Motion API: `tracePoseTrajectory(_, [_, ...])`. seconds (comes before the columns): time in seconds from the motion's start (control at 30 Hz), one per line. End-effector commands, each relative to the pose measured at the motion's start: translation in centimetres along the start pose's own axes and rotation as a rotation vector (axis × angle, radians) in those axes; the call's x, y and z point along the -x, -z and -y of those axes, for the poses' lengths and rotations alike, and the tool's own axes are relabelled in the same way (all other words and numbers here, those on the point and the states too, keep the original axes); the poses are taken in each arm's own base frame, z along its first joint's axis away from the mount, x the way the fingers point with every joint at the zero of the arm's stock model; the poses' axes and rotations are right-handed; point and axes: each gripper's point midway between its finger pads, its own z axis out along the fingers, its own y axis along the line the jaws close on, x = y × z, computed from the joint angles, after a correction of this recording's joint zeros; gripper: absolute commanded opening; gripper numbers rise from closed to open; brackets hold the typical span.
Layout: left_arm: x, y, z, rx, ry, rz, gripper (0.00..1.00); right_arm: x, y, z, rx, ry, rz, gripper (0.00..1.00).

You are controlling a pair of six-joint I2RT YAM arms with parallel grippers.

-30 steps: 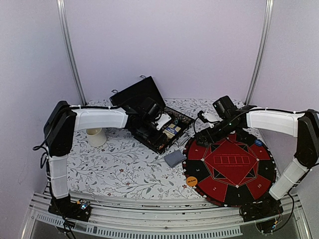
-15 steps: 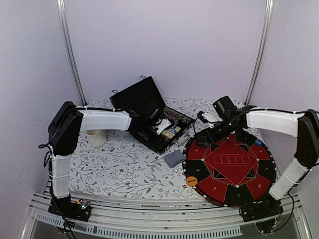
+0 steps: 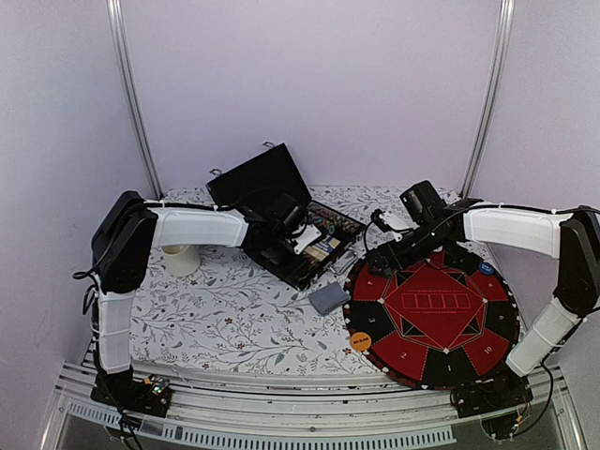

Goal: Distribute texas hold em gaming equipment
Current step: Adjust the poker chips pile in the chip case.

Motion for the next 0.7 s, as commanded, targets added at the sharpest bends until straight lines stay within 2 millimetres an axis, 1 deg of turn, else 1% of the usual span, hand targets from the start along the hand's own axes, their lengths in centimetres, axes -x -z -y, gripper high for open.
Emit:
tracePoseTrajectory(0.0, [0.8,1.0,0.5,-0.034,-0.011,0.030,0.54,-0.6,-0.5,0.1,0.012,-0.001,-0.022,0.98])
tracePoseTrajectory(0.07, [1.5,1.7,1.2,-0.058,-0.043,0.070,0.56,-0.7,-0.5,0.1,0.013,-0.002,-0.024,0.98])
tracePoseTrajectory(0.17, [1.4,1.8,1.3,-0.051,-0.069,0.076,0.59,-0.7,-0.5,0.0,0.017,-0.004,-0.025,0.98])
tracePoseTrajectory(0.3, [0.3,1.0,0.5,-0.005,-0.095,0.017,0.59,-0.9,-0.5,0.0,0.021,-0.004,-0.029,0.97])
tracePoseTrajectory(0.37, [-0.1,0.6,0.7,-0.014,-0.106,0.002,0.60,-0.9,-0.5,-0.1,0.023,-0.004,-0.029,0.97])
tracePoseTrajectory(0.5, [-0.1,0.3,1.9,-0.082,-0.106,0.015,0.65,-0.8,-0.5,-0.1,0.028,-0.004,-0.029,0.97])
tracePoseTrajectory(0.67, [-0.3,-0.2,1.7,-0.069,-0.103,0.009,0.67,-1.0,-0.6,-0.2,0.035,-0.003,-0.033,0.98])
